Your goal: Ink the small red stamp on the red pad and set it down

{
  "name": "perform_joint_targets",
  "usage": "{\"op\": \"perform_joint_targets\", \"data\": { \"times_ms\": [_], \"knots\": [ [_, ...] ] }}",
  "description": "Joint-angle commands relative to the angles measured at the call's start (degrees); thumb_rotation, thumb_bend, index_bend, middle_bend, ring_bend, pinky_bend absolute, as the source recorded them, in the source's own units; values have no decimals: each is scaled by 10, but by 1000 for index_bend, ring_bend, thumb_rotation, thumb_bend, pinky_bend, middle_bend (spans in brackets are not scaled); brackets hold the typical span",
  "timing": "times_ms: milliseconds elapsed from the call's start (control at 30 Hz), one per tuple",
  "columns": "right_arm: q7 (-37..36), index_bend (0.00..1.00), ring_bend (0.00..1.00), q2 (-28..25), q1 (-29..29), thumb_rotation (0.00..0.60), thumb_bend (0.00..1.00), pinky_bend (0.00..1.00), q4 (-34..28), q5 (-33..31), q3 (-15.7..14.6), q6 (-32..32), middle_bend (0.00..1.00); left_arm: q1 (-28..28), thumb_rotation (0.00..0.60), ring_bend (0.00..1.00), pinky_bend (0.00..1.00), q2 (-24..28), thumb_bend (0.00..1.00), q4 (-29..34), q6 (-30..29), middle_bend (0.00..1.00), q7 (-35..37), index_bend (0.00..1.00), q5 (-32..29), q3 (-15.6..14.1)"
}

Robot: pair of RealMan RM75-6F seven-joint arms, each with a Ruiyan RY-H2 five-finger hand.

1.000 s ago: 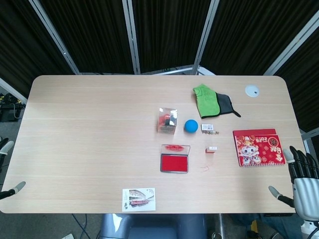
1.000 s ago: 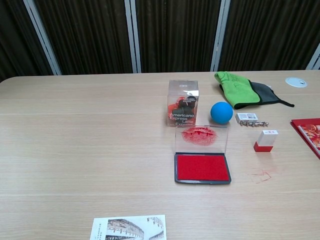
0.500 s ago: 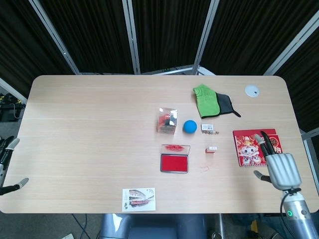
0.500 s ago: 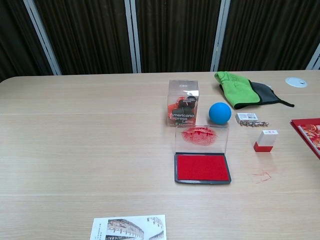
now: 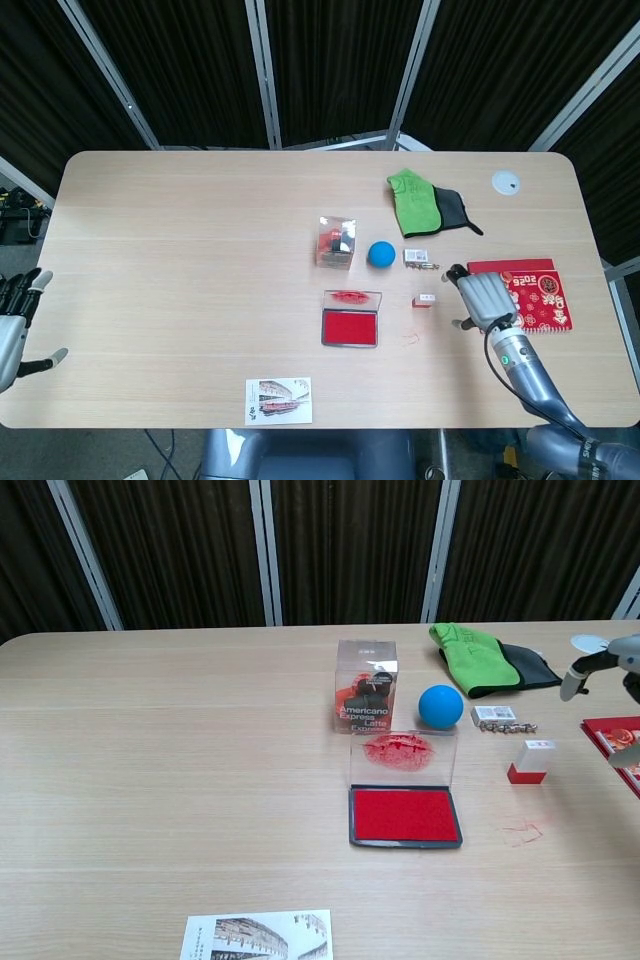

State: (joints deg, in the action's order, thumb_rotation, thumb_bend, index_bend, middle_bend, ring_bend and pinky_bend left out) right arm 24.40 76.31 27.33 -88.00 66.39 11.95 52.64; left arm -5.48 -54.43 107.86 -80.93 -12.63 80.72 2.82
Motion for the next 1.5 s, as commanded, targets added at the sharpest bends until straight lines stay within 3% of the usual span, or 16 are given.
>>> {"op": "perform_joint_targets", "data": {
  "times_ms": [33, 267, 1000, 1500],
  "knots": [
    [7, 304, 752, 35, 15, 600, 92, 1000, 26, -16, 4, 6, 310, -2, 600, 0, 0, -1, 0, 1, 3, 0, -3, 0, -3, 1],
    [30, 319, 754, 74, 38, 600, 204, 1000, 56, -38, 1, 13, 362, -6, 600, 0, 0, -1, 0, 2, 8, 0, -6, 0, -13, 1],
    [86, 368, 754, 132, 75, 600, 285, 1000, 91, -125, -14, 8, 446, -9, 600, 0, 0, -4, 0, 1, 9, 0, -15, 0, -23, -2],
    [94, 396, 754, 142, 87, 600, 307, 1000, 112, -153, -24, 8, 474, -11, 600, 0, 0, -3, 0, 2, 11, 0, -16, 0, -28, -3]
  ]
}}
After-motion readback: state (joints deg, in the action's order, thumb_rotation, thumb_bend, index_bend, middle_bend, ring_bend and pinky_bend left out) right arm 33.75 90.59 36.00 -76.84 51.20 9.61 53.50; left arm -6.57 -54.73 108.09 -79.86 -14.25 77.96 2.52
